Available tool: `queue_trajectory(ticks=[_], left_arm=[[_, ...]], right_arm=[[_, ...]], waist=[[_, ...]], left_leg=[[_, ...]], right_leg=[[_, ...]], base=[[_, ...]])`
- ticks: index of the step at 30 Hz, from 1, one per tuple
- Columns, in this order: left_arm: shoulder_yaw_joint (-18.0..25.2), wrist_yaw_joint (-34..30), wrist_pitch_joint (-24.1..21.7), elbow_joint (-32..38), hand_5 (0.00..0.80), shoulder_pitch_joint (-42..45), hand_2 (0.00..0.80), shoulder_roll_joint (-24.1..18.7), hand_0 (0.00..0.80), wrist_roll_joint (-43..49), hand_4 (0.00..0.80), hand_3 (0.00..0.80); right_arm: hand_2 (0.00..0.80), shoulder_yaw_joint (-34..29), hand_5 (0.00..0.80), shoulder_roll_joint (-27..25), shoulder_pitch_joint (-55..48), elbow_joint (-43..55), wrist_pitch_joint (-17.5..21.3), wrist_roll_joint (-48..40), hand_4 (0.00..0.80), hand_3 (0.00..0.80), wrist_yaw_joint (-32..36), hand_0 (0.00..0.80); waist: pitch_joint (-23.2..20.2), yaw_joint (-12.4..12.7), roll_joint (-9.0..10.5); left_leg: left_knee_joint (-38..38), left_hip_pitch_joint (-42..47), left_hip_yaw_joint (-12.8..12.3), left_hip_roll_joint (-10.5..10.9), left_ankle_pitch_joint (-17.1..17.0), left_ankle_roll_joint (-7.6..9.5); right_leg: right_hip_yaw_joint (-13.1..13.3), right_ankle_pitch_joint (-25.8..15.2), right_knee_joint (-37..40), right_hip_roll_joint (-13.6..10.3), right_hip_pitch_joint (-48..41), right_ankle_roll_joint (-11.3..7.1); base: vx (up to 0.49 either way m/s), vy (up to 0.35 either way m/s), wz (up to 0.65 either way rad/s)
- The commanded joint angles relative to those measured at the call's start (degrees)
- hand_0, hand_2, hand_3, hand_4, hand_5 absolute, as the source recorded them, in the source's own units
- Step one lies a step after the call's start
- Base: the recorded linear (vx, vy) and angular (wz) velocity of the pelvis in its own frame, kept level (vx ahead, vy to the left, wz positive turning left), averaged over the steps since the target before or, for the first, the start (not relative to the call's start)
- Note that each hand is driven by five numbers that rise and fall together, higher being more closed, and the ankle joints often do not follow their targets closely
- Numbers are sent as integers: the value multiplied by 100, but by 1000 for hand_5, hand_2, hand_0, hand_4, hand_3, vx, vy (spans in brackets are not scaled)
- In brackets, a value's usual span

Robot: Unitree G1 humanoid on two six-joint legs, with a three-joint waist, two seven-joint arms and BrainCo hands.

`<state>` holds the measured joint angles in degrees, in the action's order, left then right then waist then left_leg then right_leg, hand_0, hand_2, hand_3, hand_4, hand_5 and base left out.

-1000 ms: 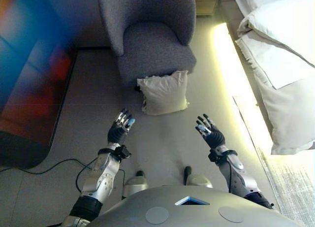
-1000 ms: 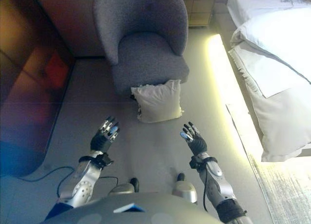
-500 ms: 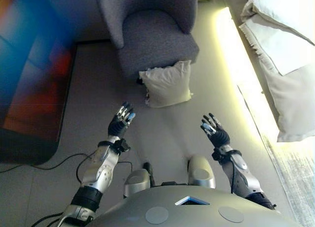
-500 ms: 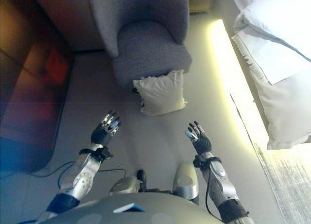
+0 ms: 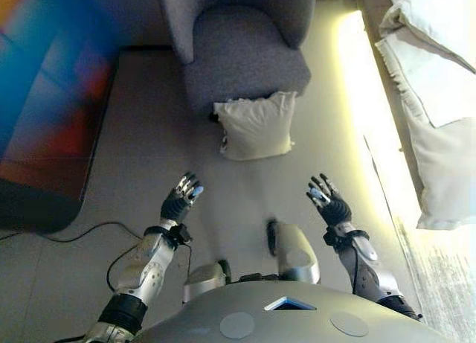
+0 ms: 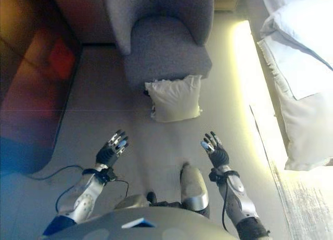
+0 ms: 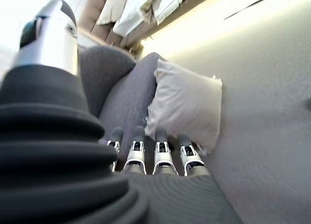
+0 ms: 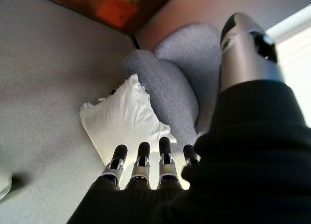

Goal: Pick up the cushion and take it to the sofa

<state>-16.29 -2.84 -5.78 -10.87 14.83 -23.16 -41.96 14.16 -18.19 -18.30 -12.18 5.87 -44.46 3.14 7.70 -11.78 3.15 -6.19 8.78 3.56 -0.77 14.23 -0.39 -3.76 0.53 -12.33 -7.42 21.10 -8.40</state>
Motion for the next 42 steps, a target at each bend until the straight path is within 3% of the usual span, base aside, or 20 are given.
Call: queue_trajectory(ticks=[1, 3, 4, 5, 6, 9, 11, 13, 15, 17, 19, 20, 23, 26, 30, 32, 34, 37, 40, 42], left_arm=[[80, -79, -131, 575, 0, 239, 0, 39, 0, 47, 0, 0], [103, -16, -48, 639, 0, 163, 0, 53, 0, -47, 0, 0], [63, 131, -64, 705, 0, 31, 0, 93, 0, -122, 0, 0], [9, 331, -86, 730, 0, -107, 0, 130, 0, -160, 0, 0], [-42, 486, -127, 723, 0, -245, 0, 176, 0, -249, 0, 0], [-110, 604, -199, 688, 0, -409, 0, 218, 0, -381, 0, 0], [-135, 515, -372, 663, 0, -406, 0, 137, 0, -351, 0, 0], [-67, 505, -382, 751, 0, -386, 0, 46, 0, -448, 0, 0], [80, 434, -385, 834, 0, -297, 0, 12, 0, -503, 0, 0], [201, 390, -335, 878, 0, -223, 0, 22, 0, -515, 0, 0], [324, 300, -261, 840, 0, -152, 0, 34, 0, -486, 0, 0], [411, 207, -181, 777, 0, -122, 0, 50, 0, -502, 0, 0], [556, 115, -118, 757, 0, -42, 0, 54, 0, -506, 0, 0], [563, 242, -130, 634, 0, -25, 0, 59, 0, -545, 0, 0], [571, 229, -152, 517, 0, -77, 0, -6, 0, -527, 0, 0], [529, 9, -95, 478, 0, -207, 0, -70, 0, -480, 0, 0], [483, 47, -30, 456, 0, -223, 0, -18, 0, -399, 0, 0], [377, 129, -82, 514, 0, -59, 0, 51, 0, -301, 0, 0], [407, 152, -45, 607, 0, 17, 0, -10, 0, -258, 0, 0], [499, 138, -14, 655, 0, 41, 0, -58, 0, -323, 0, 0]], right_arm=[[0, 17, 0, 7, 134, 209, -30, 99, 0, 0, 150, 0], [0, 81, 0, -59, 163, 224, -166, 128, 0, 0, 169, 0], [0, 135, 0, -108, 279, 158, -186, 78, 0, 0, 306, 0], [0, 175, 0, -133, 385, 68, -170, 93, 0, 0, 387, 0], [0, 241, 0, -164, 516, -77, -70, 128, 0, 0, 433, 0], [0, 324, 0, -198, 747, -182, 114, 21, 0, 0, 416, 0], [0, 360, 0, -241, 773, -119, 248, -79, 0, 0, 448, 0], [0, 368, 0, -239, 767, -32, 246, -56, 0, 0, 370, 0], [0, 350, 0, -245, 687, 84, 252, -40, 0, 0, 421, 0], [0, 305, 0, -264, 591, 182, 242, -66, 0, 0, 508, 0], [0, 200, 0, -248, 488, 199, 234, -83, 0, 0, 586, 0], [0, 122, 0, -212, 418, 186, 236, -96, 0, 0, 656, 0], [0, 124, 0, -123, 339, 324, 217, -97, 0, 0, 658, 0], [0, 226, 0, -47, 420, 302, 140, -132, 0, 0, 429, 0], [0, 247, 0, 17, 435, 223, 157, -140, 0, 0, 401, 0], [0, 168, 0, 159, 340, 216, 362, -143, 0, 0, 379, 0], [0, 190, 0, 219, 346, 259, 370, -120, 0, 0, 142, 0], [0, 312, 0, 245, 307, 399, 346, -150, 0, 0, 50, 0], [0, 321, 0, 220, 202, 463, 296, -99, 0, 0, 217, 0], [0, 265, 0, 218, 219, 426, 264, -126, 0, 0, 349, 0]], waist=[[-536, -143, -180], [-674, -225, -251], [-724, -200, -230], [-742, -131, -73], [-698, -15, 26], [-518, 255, 223], [-340, 457, 225], [-214, 589, 168], [-112, 822, 48], [-85, 1004, 6], [-126, 1091, -32], [-171, 1112, -64], [-284, 1164, -126], [-313, 1157, -115], [-361, 1098, -149], [-422, 1057, -145], [-459, 1107, -109], [-473, 1110, -226], [-431, 1058, -329], [-408, 1031, -262]], left_leg=[[-140, 1223, -245, -247, -1206, -108], [-661, 1244, -316, -561, -2030, -383], [-1466, 1060, -388, -681, -2428, -501], [-2304, 591, -419, -541, -2604, -479], [-3048, 101, -562, -486, -2498, -432], [-3717, -1178, -628, -308, -2230, -167], [-3214, -1902, -745, -322, -2212, 4], [-2371, -2113, -791, -401, -2302, 27], [-957, -2360, -647, -503, -2520, -45], [-42, -2445, -559, -552, -2679, -173], [328, -2483, -709, -635, -2798, -280], [398, -2480, -922, -664, -2832, -318], [271, -2380, -1019, -569, -2638, -246], [-73, -2248, -980, -270, -2269, -57], [-33, -1969, -1031, -165, -2119, 76], [-41, -2019, -1321, -41, -2042, 216], [-93, -2062, -1243, 80, -1964, 326], [-15, -1737, -1225, 117, -1797, 532], [122, -1371, -1293, 69, -1720, 545], [164, -1142, -1269, 69, -1629, 455]], right_leg=[[-60, -1863, 1023, 304, -183, 219], [-41, -1607, 800, 444, -247, 416], [-34, -1402, 760, 540, -440, 602], [-7, -1289, 804, 500, -707, 747], [33, -1162, 822, 505, -966, 873], [367, -912, 834, 501, -1510, 989], [662, -624, 792, 649, -1833, 1016], [870, -417, 799, 771, -2038, 987], [1123, -167, 799, 910, -2287, 881], [1266, 29, 809, 859, -2572, 771], [1263, 256, 785, 753, -2850, 679], [1176, 442, 731, 673, -3021, 613], [893, 608, 357, 343, -3085, 447], [759, 44, -408, 37, -2784, 264], [583, -27, -537, 8, -2607, 306], [413, -21, -521, 57, -2573, 357], [362, -127, -747, 13, -2588, 377], [274, -852, -2281, -31, -2056, 272], [89, -1096, -2934, -227, -1506, 287], [-2, -1200, -2280, -598, -1246, 285]], base=[[422, -200, 49], [373, -226, 47], [436, -339, 30], [527, -402, 3], [444, -317, -38], [342, -93, -86], [353, 86, -55], [341, 180, -55], [450, 237, -56], [467, 175, -65], [457, 144, -66], [465, 157, -37], [414, 189, -19], [330, 167, -71], [211, 82, -22], [133, 62, 13], [70, 97, 55], [86, 181, 13], [114, 122, -2], [159, -87, -19]])
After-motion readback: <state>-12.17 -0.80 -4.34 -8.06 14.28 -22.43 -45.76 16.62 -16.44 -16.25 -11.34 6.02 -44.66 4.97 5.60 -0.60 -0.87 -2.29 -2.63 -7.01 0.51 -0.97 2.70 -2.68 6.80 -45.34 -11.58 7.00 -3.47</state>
